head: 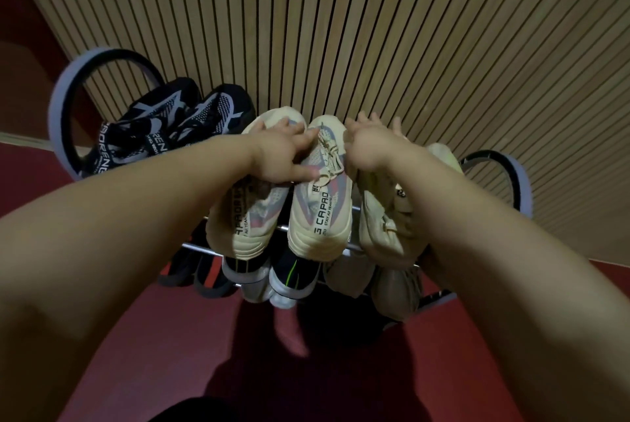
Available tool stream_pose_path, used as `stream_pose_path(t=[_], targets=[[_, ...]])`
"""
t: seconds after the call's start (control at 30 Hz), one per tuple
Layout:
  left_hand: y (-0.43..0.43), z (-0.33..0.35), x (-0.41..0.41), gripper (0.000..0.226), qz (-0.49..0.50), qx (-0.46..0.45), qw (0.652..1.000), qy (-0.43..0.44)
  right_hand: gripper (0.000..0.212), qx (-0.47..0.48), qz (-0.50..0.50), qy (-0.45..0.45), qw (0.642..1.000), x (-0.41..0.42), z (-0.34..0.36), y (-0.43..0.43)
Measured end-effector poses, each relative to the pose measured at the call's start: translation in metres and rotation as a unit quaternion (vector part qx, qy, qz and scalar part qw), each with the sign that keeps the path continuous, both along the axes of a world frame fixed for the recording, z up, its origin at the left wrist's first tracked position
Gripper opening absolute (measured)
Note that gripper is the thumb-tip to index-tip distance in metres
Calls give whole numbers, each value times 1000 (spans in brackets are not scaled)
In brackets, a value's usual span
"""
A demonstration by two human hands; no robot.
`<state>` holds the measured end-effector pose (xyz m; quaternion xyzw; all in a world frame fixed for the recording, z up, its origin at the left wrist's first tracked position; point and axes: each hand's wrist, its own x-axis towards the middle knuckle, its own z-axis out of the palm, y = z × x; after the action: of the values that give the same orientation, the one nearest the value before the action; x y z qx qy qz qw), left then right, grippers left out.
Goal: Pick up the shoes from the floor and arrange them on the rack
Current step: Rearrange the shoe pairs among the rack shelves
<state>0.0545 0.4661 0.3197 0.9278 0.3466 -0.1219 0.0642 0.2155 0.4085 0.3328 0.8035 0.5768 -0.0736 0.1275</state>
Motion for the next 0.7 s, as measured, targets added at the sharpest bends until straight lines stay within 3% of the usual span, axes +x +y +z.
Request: stream_pose_path(t=[0.1,0.47,0.6,0.7], targets=[[7,-2,-19,69,14,46,998,-36,61,3,13,53,999,-22,-22,-13],[6,-40,-20,54,77,37,995,-46,56,30,-2,-27,999,-44,-46,-24],[1,-32,-25,55,69,15,996,-61,55,56,14,81,995,-46,-36,-42],[-10,-19,-42,56,53,-45,989,-127,57,39,61,107,992,-43,-32,-63]])
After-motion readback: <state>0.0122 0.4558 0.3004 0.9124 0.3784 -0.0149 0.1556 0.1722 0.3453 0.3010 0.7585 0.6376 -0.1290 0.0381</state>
